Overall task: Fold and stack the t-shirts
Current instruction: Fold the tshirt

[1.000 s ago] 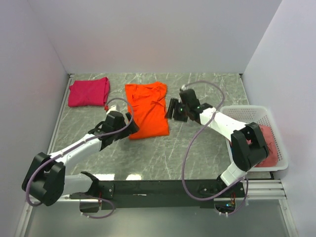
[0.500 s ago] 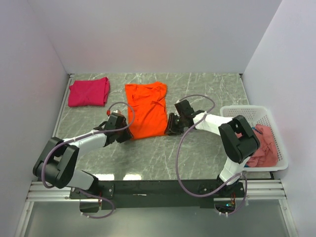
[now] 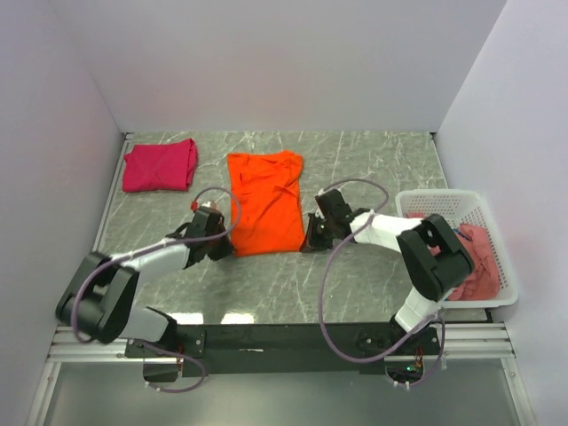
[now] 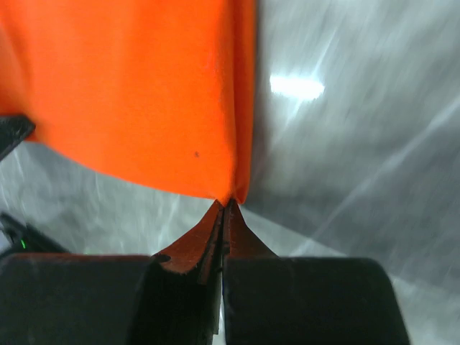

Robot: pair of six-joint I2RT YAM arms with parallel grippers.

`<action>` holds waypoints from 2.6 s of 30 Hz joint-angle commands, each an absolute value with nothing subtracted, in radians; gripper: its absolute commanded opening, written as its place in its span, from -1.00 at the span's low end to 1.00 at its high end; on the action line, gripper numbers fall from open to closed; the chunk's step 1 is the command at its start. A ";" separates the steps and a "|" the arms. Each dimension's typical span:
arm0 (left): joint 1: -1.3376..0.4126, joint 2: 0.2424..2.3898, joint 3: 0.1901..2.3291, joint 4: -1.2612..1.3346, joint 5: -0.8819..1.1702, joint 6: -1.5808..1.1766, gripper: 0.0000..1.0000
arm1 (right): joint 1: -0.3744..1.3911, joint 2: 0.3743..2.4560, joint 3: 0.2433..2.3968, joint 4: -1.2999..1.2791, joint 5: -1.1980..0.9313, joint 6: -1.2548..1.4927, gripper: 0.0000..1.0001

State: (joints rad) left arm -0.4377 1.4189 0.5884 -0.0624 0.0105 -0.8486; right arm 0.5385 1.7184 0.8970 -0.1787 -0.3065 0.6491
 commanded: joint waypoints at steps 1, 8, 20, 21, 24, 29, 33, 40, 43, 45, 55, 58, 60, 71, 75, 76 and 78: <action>-0.445 1.272 0.494 -0.166 0.006 -0.845 -0.99 | 0.581 1.589 0.803 -0.193 -0.308 0.626 -1.00; -0.534 0.932 0.457 -0.421 0.003 -0.985 -0.99 | 0.701 1.341 0.654 -0.255 -0.325 0.733 -1.00; -0.522 0.951 0.819 -0.436 -0.265 -0.916 -0.99 | 0.552 1.259 0.997 -0.451 -0.131 0.606 -1.00; -0.505 0.972 0.839 -0.387 -0.276 -0.905 -0.99 | 0.540 1.273 1.026 -0.465 -0.130 0.594 -1.00; -0.451 1.066 0.911 -0.318 -0.276 -0.858 -0.99 | 0.503 1.339 1.135 -0.488 -0.136 0.552 -1.00; -0.391 1.285 1.086 -0.253 -0.255 -0.809 -0.99 | 0.440 1.488 1.293 -0.480 -0.163 0.549 -1.00; -0.359 1.428 1.196 -0.219 -0.264 -0.776 -0.99 | 0.391 1.609 1.415 -0.483 -0.178 0.555 -1.00; -0.305 1.692 1.371 -0.199 -0.238 -0.750 -0.99 | 0.342 1.883 1.633 -0.488 -0.213 0.535 -1.00; -0.295 1.802 1.484 -0.210 -0.226 -0.739 -0.99 | 0.324 2.001 1.751 -0.530 -0.201 0.538 -1.00; -0.282 1.885 1.528 -0.239 -0.201 -0.735 -0.99 | 0.316 2.046 1.805 -0.520 -0.218 0.549 -1.00; -0.249 2.128 1.715 -0.314 -0.114 -0.719 -0.74 | 0.276 2.295 1.985 -0.557 -0.252 0.609 -1.00; -0.247 2.132 1.730 -0.325 -0.091 -0.706 0.50 | 0.270 2.315 2.035 -0.577 -0.275 0.586 -0.08; -0.248 2.114 1.732 -0.336 -0.083 -0.695 0.99 | 0.270 2.303 2.063 -0.601 -0.279 0.556 0.05; -0.247 1.850 1.396 -0.239 0.018 -0.726 0.99 | 0.376 1.870 1.404 -0.192 -0.621 0.589 0.43; -0.247 1.832 1.339 -0.229 0.032 -0.735 0.99 | 0.422 1.932 1.393 -0.149 -0.620 0.603 0.43; -0.247 1.844 1.344 -0.241 0.037 -0.739 0.99 | 0.425 1.956 1.403 -0.162 -0.608 0.603 0.43; -0.247 1.861 1.364 -0.264 0.049 -0.738 0.99 | 0.422 2.012 1.430 -0.193 -0.572 0.620 0.43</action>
